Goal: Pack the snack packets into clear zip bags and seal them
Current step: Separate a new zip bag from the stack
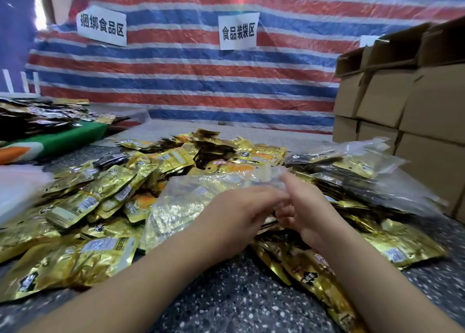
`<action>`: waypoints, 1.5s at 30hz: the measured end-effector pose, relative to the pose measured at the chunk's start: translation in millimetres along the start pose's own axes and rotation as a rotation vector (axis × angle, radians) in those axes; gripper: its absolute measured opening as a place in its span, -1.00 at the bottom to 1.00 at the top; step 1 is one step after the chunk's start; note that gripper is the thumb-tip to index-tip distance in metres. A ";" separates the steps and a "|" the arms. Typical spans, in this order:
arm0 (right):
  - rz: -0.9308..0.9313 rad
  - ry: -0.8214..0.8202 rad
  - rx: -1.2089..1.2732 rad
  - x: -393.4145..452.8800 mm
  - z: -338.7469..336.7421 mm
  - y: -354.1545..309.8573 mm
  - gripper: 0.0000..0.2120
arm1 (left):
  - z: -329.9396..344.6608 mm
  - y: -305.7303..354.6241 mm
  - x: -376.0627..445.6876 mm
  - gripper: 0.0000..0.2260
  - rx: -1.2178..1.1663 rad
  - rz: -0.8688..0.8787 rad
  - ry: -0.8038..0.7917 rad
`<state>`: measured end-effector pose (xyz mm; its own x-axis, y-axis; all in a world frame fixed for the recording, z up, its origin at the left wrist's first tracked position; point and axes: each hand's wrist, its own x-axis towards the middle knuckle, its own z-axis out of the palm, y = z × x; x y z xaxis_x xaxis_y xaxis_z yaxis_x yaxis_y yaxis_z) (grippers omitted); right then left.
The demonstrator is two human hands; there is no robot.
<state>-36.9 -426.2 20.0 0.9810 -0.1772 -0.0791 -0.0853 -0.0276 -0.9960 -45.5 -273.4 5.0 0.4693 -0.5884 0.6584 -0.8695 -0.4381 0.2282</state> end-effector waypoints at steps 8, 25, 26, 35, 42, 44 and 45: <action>-0.252 0.268 0.383 -0.7 -8.1 -5.2 -0.83 | -7.1 -1.4 -0.4 -0.64 0.192 -0.052 -0.006; -0.460 -0.130 0.002 -8.1 14.8 12.9 -0.80 | 5.3 -16.0 2.2 -0.82 -0.129 -0.416 0.264; -0.426 -0.139 0.018 -7.2 13.7 12.8 -0.83 | 5.2 -16.4 1.9 -0.82 -0.135 -0.415 0.262; -0.321 -0.200 0.042 -7.6 5.7 7.3 -0.90 | 1.2 -14.7 1.8 -0.83 -0.147 -0.370 0.189; -0.333 -0.194 -0.016 -8.5 2.9 7.0 -0.85 | -2.6 -15.5 1.4 -0.73 -0.160 -0.283 0.074; -0.340 -0.211 -0.027 -8.8 3.0 7.4 -0.86 | -2.8 -17.7 1.3 -0.72 -0.181 -0.283 0.085; -0.342 -0.219 -0.029 -9.0 3.5 7.7 -0.86 | -2.6 -18.8 1.2 -0.72 -0.192 -0.291 0.093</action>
<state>-45.8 -421.4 13.0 0.9673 0.0607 0.2463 0.2505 -0.0770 -0.9650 -29.0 -264.1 3.4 0.6934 -0.3893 0.6063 -0.7185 -0.4372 0.5410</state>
